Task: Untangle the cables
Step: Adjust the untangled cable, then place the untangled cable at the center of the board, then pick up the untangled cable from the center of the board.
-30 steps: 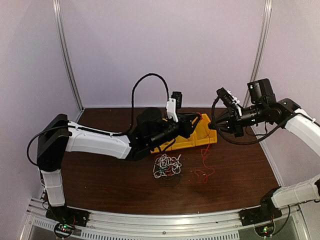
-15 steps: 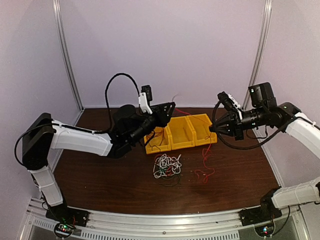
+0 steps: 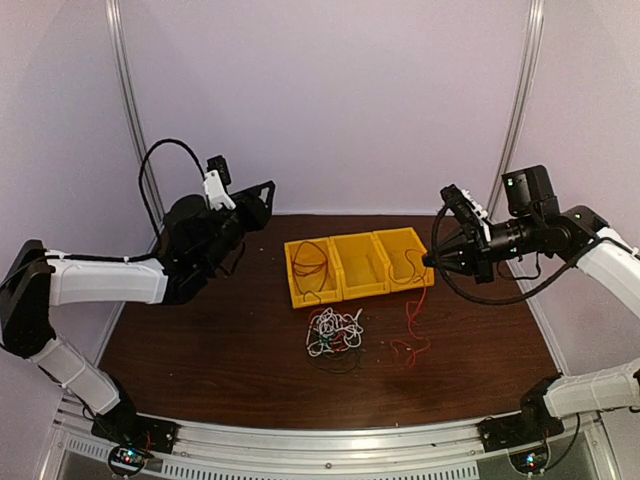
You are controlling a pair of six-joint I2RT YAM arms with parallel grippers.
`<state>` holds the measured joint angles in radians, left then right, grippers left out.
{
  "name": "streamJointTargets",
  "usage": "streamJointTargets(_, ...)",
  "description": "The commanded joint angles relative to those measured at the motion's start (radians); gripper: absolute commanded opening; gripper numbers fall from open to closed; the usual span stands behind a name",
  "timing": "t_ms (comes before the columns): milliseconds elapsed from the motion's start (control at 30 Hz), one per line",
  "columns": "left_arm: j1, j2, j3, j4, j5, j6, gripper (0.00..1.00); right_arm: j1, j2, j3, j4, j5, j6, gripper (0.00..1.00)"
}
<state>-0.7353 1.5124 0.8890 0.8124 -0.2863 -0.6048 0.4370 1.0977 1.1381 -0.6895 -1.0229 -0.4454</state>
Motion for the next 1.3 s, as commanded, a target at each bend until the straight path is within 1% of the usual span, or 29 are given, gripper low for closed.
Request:
streamJointTargets(0,-0.017,-0.029,-0.054,-0.003,0.2,0.082,0.43,-0.001,-0.007,0.039,-0.035,0.071,-0.041,0.0)
streamJointTargets(100,-0.045,-0.055,-0.105,-0.002,0.27,0.091,0.44,-0.004,0.008,0.054,-0.094,0.153,-0.103,0.0)
streamJointTargets(167,-0.073,-0.079,-0.129,-0.031,0.286,0.119,0.44,-0.006,0.016,0.037,-0.121,0.211,-0.149,0.0)
streamJointTargets(300,-0.133,-0.096,-0.138,-0.111,0.286,0.186,0.45,-0.006,0.034,-0.079,-0.11,0.344,-0.211,0.0)
streamJointTargets(333,-0.14,-0.096,-0.13,-0.144,0.317,0.193,0.45,-0.006,0.042,-0.113,-0.112,0.368,-0.229,0.0)
streamJointTargets(367,-0.146,-0.097,-0.12,-0.177,0.321,0.203,0.45,-0.006,0.051,-0.142,-0.115,0.393,-0.247,0.02)
streamJointTargets(433,-0.157,-0.103,-0.102,-0.256,0.31,0.231,0.45,-0.002,0.069,-0.201,-0.118,0.44,-0.293,0.17)
streamJointTargets(500,-0.161,-0.108,-0.106,-0.272,0.301,0.242,0.45,0.001,0.093,-0.24,-0.12,0.47,-0.314,0.31)
streamJointTargets(567,-0.161,-0.105,-0.109,-0.272,0.329,0.259,0.45,0.002,0.112,-0.247,-0.139,0.476,-0.321,0.37)
streamJointTargets(633,-0.169,-0.078,-0.085,-0.287,0.409,0.294,0.45,0.0,0.105,-0.238,-0.16,0.471,-0.314,0.4)
streamJointTargets(733,-0.216,-0.004,0.014,-0.385,0.438,0.339,0.46,-0.01,0.041,-0.225,-0.162,0.46,-0.289,0.45)
streamJointTargets(767,-0.231,0.028,0.076,-0.427,0.453,0.345,0.46,-0.021,0.013,-0.223,-0.15,0.455,-0.278,0.46)
streamJointTargets(900,-0.285,0.176,0.261,-0.579,0.493,0.331,0.47,-0.109,-0.062,-0.218,-0.058,0.436,-0.191,0.52)
streamJointTargets(967,-0.31,0.255,0.363,-0.656,0.505,0.311,0.47,-0.175,-0.073,-0.226,0.006,0.425,-0.13,0.53)
streamJointTargets(1067,-0.355,0.393,0.521,-0.79,0.528,0.308,0.48,-0.291,-0.077,-0.256,0.11,0.346,-0.052,0.54)
streamJointTargets(1133,-0.377,0.469,0.623,-0.893,0.528,0.319,0.48,-0.36,-0.071,-0.289,0.197,0.325,0.012,0.54)
streamJointTargets(1200,-0.394,0.52,0.686,-0.956,0.528,0.35,0.49,-0.401,-0.064,-0.318,0.284,0.342,0.092,0.55)
streamJointTargets(1267,-0.402,0.548,0.711,-0.989,0.522,0.382,0.5,-0.405,-0.069,-0.312,0.291,0.371,0.111,0.55)
